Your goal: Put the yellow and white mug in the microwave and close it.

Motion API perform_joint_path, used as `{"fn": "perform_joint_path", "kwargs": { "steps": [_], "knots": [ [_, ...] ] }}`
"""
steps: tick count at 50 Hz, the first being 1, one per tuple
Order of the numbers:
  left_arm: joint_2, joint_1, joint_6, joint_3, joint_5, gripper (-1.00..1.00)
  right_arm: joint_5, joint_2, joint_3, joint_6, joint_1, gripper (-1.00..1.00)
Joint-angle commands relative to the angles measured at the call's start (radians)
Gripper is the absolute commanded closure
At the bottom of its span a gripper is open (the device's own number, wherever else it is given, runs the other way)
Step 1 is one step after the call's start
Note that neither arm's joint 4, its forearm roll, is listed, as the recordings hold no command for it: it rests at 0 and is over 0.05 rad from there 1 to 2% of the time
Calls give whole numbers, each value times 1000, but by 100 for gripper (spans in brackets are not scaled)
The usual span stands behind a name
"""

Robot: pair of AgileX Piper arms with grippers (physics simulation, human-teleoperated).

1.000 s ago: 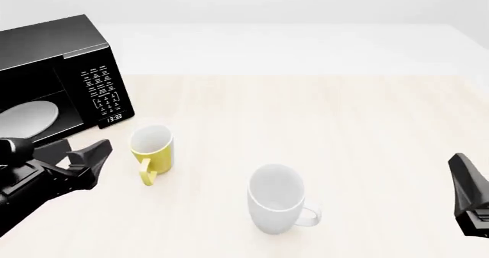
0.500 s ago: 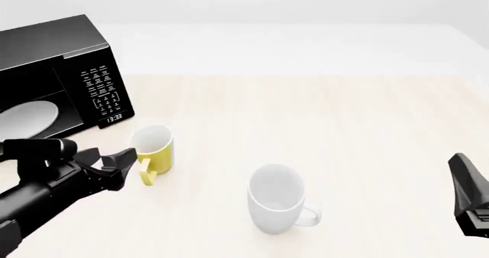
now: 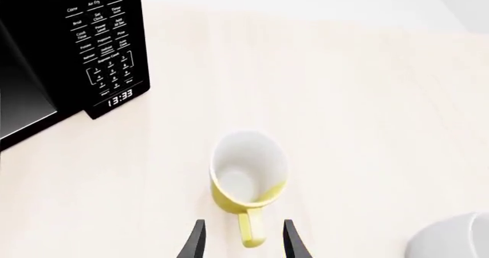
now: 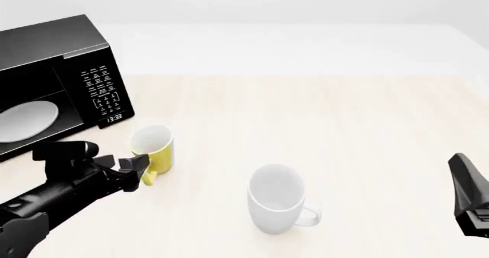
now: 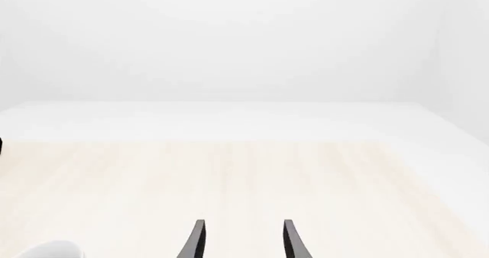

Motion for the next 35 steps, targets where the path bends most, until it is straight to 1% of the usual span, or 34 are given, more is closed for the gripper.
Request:
{"fn": "perform_joint_path", "kwargs": {
  "steps": [1,8,11,18,35],
  "knots": [
    [88,-2,-18,-10,-56,-100,0,0,0,0,0,-100],
    [134,-8,-32,-11,-81,-100,0,0,0,0,0,-100],
    [170,-10,-48,-9,-99,-100,0,0,0,0,0,-100],
    [184,-10,-51,-3,-107,-100,0,0,0,0,0,-100],
    [303,-17,-75,-15,-174,-100,0,0,0,0,0,-100]
  ]
}}
